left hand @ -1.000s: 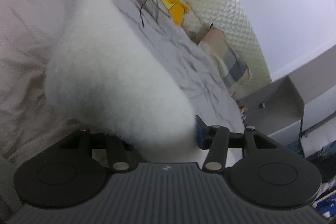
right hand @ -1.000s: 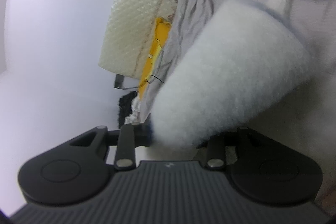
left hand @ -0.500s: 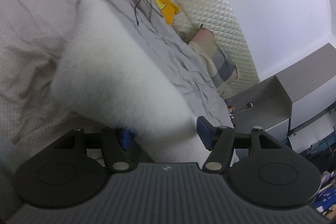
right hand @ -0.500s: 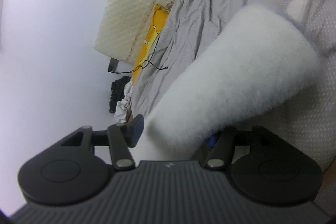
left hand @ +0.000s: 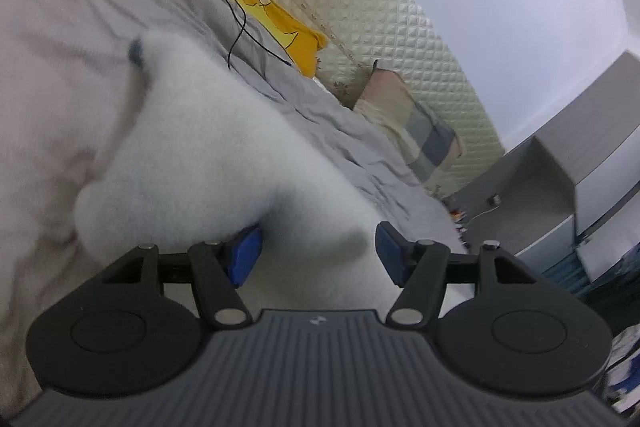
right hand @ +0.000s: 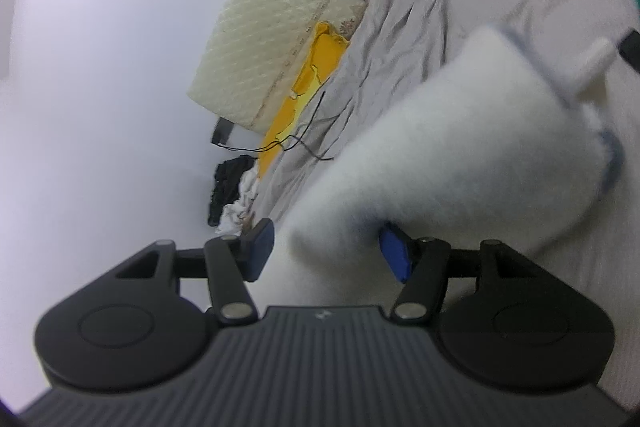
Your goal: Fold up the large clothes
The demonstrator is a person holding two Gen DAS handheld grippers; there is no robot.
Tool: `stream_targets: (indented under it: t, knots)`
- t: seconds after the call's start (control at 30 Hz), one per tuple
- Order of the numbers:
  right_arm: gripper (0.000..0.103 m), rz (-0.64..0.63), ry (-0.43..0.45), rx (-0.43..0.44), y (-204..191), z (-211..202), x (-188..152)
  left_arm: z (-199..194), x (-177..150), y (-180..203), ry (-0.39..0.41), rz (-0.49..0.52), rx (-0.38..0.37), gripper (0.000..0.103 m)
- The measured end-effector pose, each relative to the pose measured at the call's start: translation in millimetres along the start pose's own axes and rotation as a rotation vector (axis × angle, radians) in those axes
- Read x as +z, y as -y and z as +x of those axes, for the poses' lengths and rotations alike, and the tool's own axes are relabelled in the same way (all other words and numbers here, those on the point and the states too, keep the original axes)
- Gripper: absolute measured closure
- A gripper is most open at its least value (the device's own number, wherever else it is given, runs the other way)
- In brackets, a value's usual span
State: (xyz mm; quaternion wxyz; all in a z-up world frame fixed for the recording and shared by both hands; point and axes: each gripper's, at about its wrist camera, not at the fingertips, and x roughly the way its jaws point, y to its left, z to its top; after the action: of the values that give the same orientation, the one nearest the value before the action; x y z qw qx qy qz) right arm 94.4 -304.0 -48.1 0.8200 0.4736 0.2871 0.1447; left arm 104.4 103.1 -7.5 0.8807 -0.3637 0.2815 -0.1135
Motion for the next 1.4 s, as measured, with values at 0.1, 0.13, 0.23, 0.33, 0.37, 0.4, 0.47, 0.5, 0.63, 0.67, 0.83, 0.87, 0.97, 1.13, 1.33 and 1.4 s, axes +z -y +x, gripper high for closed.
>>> stream_targets:
  t: [0.1,0.13,0.23,0.33,0.37,0.4,0.47,0.5,0.63,0.67,0.83,0.87,0.97,1.13,1.33,1.4]
  knots:
    - [0.036,-0.023,-0.016,-0.048,3,27,20,37,12,2,-0.024,0.058,0.067,0.035]
    - [0.036,-0.028,-0.024,-0.066,6,38,26,51,16,1,-0.042,0.066,0.099,0.035]
    - [0.036,-0.070,-0.046,-0.125,15,69,40,81,20,-8,-0.076,0.086,0.168,0.034]
    - [0.039,-0.111,-0.065,-0.166,28,95,47,111,23,-17,-0.094,0.111,0.223,0.033]
    - [0.039,-0.123,-0.068,-0.166,31,100,48,118,21,-19,-0.099,0.112,0.226,0.033]
    - [0.039,-0.142,-0.072,-0.166,34,106,48,125,21,-22,-0.104,0.116,0.226,0.032]
    - [0.039,-0.203,-0.076,-0.171,37,115,47,139,19,-25,-0.106,0.162,0.227,0.028]
    - [0.039,-0.228,-0.078,-0.177,37,117,47,145,14,-25,-0.108,0.191,0.232,0.027]
    - [0.040,-0.291,-0.109,-0.212,43,136,48,171,3,-23,-0.122,0.307,0.265,0.024]
    - [0.040,-0.302,-0.113,-0.213,45,139,49,175,3,-23,-0.128,0.325,0.272,0.024]
    - [0.041,-0.385,-0.134,-0.235,50,152,48,189,2,-27,-0.136,0.379,0.273,0.024]
    - [0.041,-0.396,-0.131,-0.237,49,153,47,190,2,-27,-0.134,0.387,0.273,0.024]
    - [0.040,-0.408,-0.122,-0.237,46,150,44,189,1,-25,-0.129,0.401,0.275,0.024]
    - [0.040,-0.448,-0.105,-0.246,34,140,40,179,2,-24,-0.116,0.383,0.260,0.024]
    - [0.039,-0.489,-0.038,-0.265,19,114,36,157,2,-16,-0.085,0.402,0.264,0.022]
    - [0.037,-0.506,-0.012,-0.271,15,103,35,148,2,-14,-0.064,0.407,0.267,0.021]
